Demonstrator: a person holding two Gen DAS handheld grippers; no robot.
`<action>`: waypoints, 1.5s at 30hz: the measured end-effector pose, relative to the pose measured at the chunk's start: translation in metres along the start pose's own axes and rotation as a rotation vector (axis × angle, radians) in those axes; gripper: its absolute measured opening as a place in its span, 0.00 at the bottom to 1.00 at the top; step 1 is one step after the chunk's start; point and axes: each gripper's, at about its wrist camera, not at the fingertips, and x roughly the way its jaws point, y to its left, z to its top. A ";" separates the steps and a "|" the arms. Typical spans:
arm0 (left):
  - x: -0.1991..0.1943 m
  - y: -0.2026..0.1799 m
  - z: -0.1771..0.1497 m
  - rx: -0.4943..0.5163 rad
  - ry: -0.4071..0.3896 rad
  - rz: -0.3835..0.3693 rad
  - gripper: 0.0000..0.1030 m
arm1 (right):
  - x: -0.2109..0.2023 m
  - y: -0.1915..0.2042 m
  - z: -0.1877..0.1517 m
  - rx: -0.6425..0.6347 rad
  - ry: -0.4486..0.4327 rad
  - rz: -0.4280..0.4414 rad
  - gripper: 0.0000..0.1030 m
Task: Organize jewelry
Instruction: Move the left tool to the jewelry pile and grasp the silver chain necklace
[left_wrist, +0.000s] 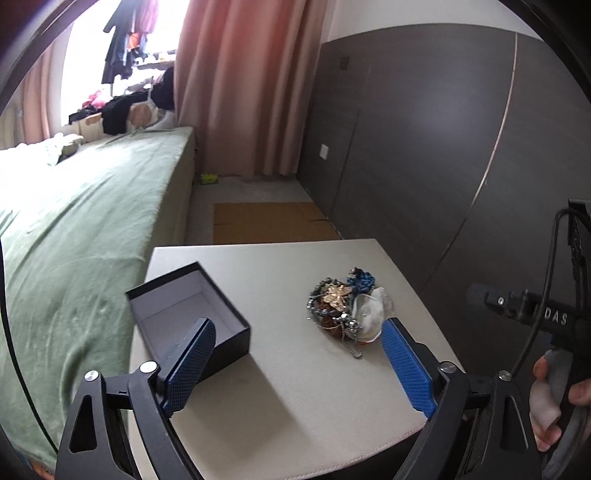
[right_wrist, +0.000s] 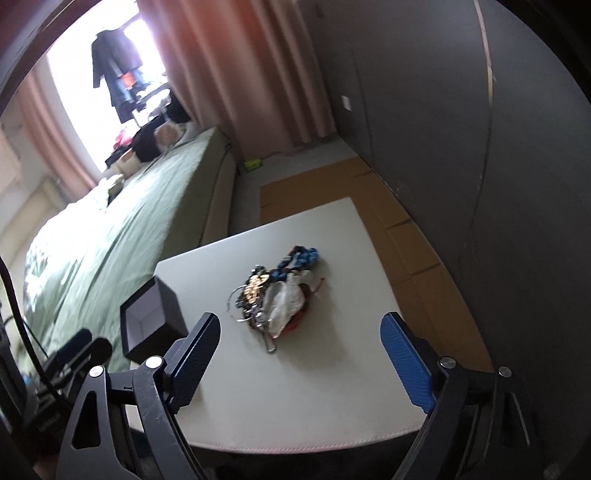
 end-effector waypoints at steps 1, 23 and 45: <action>0.003 -0.002 0.000 0.003 0.005 -0.006 0.84 | 0.002 -0.004 0.001 0.019 0.004 0.000 0.86; 0.102 -0.039 -0.001 0.042 0.169 -0.076 0.44 | 0.047 -0.057 0.018 0.253 0.086 0.028 0.79; 0.155 -0.049 -0.016 0.040 0.236 -0.014 0.34 | 0.056 -0.069 0.017 0.284 0.114 0.059 0.79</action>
